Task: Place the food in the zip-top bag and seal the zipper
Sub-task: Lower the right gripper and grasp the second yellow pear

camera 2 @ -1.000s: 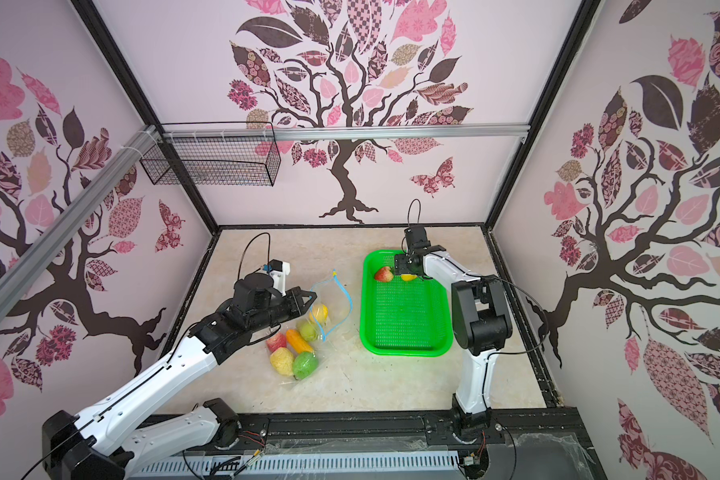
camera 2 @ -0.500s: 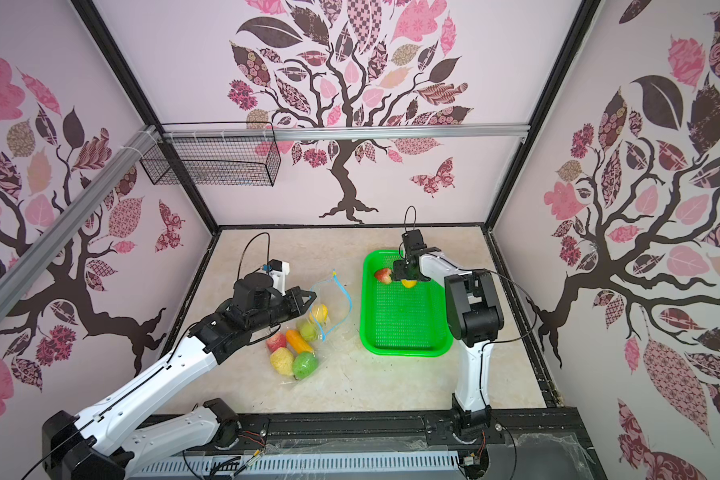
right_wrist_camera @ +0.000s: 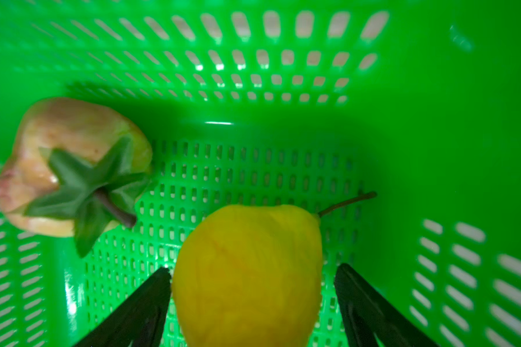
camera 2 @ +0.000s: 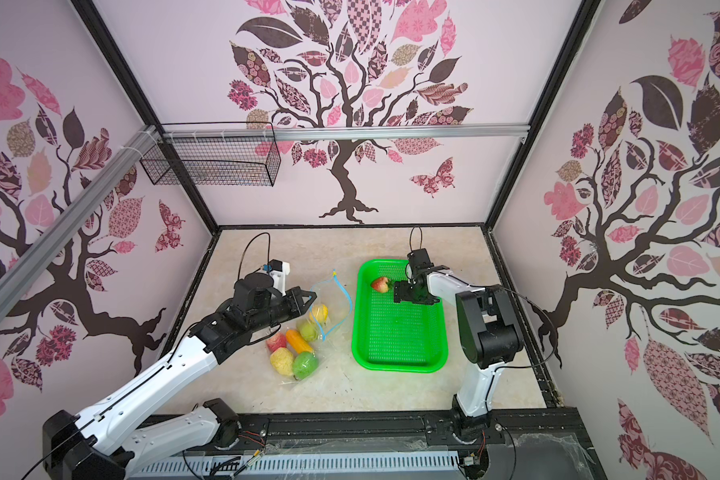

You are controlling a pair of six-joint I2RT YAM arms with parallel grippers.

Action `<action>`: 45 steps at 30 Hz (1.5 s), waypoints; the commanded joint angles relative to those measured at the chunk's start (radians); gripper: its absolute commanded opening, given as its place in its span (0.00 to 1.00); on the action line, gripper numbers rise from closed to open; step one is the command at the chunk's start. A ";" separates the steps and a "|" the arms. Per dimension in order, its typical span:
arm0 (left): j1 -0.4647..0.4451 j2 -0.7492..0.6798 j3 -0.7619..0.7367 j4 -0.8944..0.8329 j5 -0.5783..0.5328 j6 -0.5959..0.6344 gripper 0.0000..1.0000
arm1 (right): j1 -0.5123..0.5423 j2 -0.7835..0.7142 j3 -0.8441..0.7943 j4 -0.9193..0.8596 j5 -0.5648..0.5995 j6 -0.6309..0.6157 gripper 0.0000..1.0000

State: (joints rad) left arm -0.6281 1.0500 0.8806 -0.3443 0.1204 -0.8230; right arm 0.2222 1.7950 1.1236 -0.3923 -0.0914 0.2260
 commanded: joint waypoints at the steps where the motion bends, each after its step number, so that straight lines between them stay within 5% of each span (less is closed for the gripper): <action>1: 0.005 0.005 -0.013 0.021 0.007 -0.001 0.00 | 0.005 -0.087 -0.007 -0.021 0.057 0.036 0.90; 22: 0.005 -0.002 -0.009 0.007 0.001 0.004 0.00 | 0.026 0.114 0.097 0.112 -0.046 0.148 0.86; 32: 0.005 -0.003 -0.008 0.007 0.000 0.005 0.00 | 0.039 0.149 0.120 0.113 0.098 0.082 0.83; 45: 0.005 -0.016 -0.009 -0.004 -0.007 0.005 0.00 | 0.039 0.190 0.134 0.109 0.124 0.087 0.59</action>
State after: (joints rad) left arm -0.6277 1.0473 0.8806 -0.3443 0.1249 -0.8227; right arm 0.2543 1.9499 1.2499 -0.2565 0.0170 0.3153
